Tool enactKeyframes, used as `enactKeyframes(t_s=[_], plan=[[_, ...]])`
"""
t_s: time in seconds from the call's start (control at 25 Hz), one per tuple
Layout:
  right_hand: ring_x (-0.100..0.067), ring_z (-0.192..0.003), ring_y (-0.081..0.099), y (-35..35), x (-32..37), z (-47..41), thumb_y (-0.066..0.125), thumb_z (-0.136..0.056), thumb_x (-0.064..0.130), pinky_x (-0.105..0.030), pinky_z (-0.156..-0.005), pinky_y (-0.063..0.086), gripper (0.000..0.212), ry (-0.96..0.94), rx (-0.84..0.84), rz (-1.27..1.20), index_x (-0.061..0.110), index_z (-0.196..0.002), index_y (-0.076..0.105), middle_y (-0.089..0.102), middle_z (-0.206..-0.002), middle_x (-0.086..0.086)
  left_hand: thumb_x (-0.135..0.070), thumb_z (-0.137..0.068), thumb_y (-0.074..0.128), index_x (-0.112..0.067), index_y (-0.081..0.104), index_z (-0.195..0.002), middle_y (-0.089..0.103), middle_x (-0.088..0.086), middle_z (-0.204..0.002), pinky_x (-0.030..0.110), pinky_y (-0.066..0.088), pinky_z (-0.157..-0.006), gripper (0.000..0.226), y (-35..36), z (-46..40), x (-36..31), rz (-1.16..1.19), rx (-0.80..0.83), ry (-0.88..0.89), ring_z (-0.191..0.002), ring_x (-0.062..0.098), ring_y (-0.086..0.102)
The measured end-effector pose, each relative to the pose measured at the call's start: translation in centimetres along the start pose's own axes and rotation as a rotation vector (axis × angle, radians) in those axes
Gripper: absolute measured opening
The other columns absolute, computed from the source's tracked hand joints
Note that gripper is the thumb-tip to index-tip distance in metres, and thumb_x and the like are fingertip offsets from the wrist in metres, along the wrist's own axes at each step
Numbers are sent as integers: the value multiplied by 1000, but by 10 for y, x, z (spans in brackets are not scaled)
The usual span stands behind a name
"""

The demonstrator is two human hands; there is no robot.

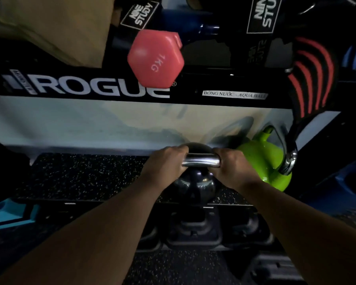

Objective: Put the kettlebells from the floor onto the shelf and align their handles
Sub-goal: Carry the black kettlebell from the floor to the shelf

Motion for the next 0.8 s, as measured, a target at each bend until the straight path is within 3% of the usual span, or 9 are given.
enactKeyframes(t_s=[0.08,0.16,0.24,0.48,0.72,0.8], plan=[[-18,-64,63,3,-15,-6,72,-74,16,-8,-54,33,24,56,21,-12,24,-95,64,70,-68,-3,-18,-87,67,-13,67,-106,72,7,-90,40,57,-69,20,6,-11,0,24,-14,10,-79,28,68],[-22,-64,65,9,-25,-15,72,-77,15,-9,-49,34,12,108,86,21,17,-89,68,68,-71,-3,-15,-87,68,-11,68,-104,71,8,-88,37,57,-67,17,8,-22,3,59,-17,22,-75,26,67],[-25,-67,66,13,-35,-24,69,-79,14,-22,-52,39,14,169,125,23,11,-92,67,69,-76,-8,-12,-87,69,-9,67,-104,70,8,-87,37,57,-68,17,10,-33,7,120,8,-25,-75,25,67],[-36,-84,63,22,-58,-49,65,-83,13,-26,-60,31,20,317,142,49,2,-97,56,67,-91,-22,-18,-90,68,-8,63,-114,69,15,-101,42,59,-78,25,28,-69,23,187,192,-270,-88,34,69],[-39,-98,57,26,-51,-49,61,-90,23,-35,-70,43,34,343,233,105,6,-116,48,57,-109,-22,-23,-90,68,-11,52,-124,65,14,-113,46,59,-81,41,30,-66,31,226,182,-284,-93,33,67],[-40,-109,51,22,-39,-39,62,-88,29,-44,-86,49,50,312,251,110,11,-131,44,51,-121,-20,-22,-87,71,-14,44,-133,57,13,-124,44,56,-87,53,27,-59,27,286,135,-261,-104,32,63]])
Point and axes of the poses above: each hand's wrist, its own z-axis away from the middle knuckle, its own y-axis out of the palm, x = y × z, the point moved 9 cm from there along -z, towards the middle knuckle
